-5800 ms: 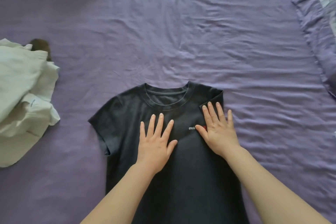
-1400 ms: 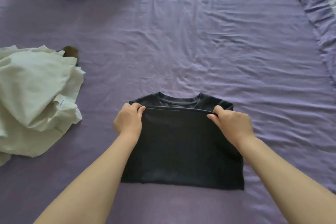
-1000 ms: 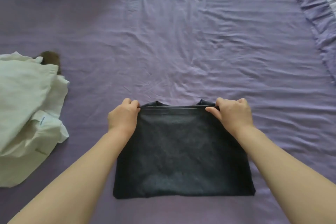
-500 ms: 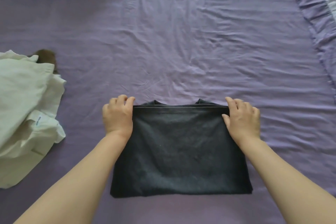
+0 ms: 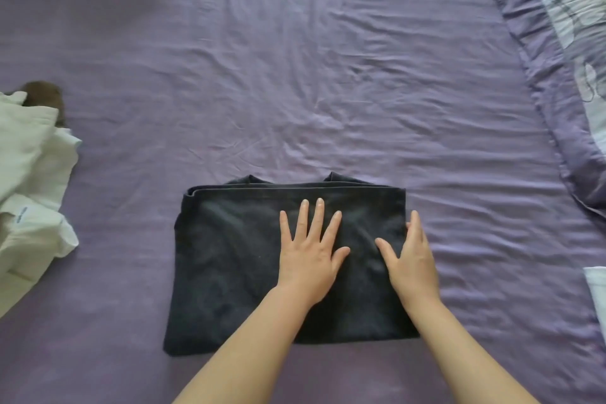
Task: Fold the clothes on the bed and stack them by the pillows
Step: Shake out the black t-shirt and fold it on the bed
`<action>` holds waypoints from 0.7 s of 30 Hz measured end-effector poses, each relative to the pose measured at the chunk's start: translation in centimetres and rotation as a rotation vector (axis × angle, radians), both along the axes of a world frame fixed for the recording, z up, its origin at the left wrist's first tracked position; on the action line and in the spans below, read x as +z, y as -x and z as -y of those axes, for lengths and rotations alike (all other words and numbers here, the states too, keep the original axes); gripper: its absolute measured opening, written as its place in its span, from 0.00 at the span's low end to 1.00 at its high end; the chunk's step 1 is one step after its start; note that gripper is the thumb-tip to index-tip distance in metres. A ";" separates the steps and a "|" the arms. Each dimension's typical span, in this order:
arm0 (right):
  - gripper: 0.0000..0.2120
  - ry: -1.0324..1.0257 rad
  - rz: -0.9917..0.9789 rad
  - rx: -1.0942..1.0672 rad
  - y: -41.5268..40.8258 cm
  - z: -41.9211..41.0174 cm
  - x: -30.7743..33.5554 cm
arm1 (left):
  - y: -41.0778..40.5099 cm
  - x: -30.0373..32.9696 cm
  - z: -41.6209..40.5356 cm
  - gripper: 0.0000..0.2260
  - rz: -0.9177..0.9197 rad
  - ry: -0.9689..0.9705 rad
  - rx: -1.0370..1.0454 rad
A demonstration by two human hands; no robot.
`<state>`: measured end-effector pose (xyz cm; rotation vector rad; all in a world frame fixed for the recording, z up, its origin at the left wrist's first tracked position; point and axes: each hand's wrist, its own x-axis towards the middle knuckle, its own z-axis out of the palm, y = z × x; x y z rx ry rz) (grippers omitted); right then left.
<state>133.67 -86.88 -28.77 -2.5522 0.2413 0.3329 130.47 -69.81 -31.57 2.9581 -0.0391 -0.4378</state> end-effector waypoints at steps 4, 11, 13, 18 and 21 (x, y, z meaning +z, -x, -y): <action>0.35 -0.063 -0.043 -0.015 1.2 0.7 -0.2 | -0.3 -0.8 0.1 0.29 -0.058 -0.065 -0.005; 0.33 -0.295 -0.082 0.007 1.2 0.2 2.2 | -1.6 3.3 0.5 0.27 -0.136 0.174 0.110; 0.34 -0.435 -0.114 0.003 1.3 -0.9 3.5 | -2.0 5.4 0.9 0.22 -0.071 0.530 0.370; 0.38 -0.696 -0.213 0.138 2.1 -5.1 6.2 | -2.7 9.6 -0.3 0.14 -0.285 1.356 0.847; 0.40 -0.734 -0.237 0.221 3.1 -8.2 7.3 | -2.4 10.2 -3.3 0.14 -0.184 1.310 0.877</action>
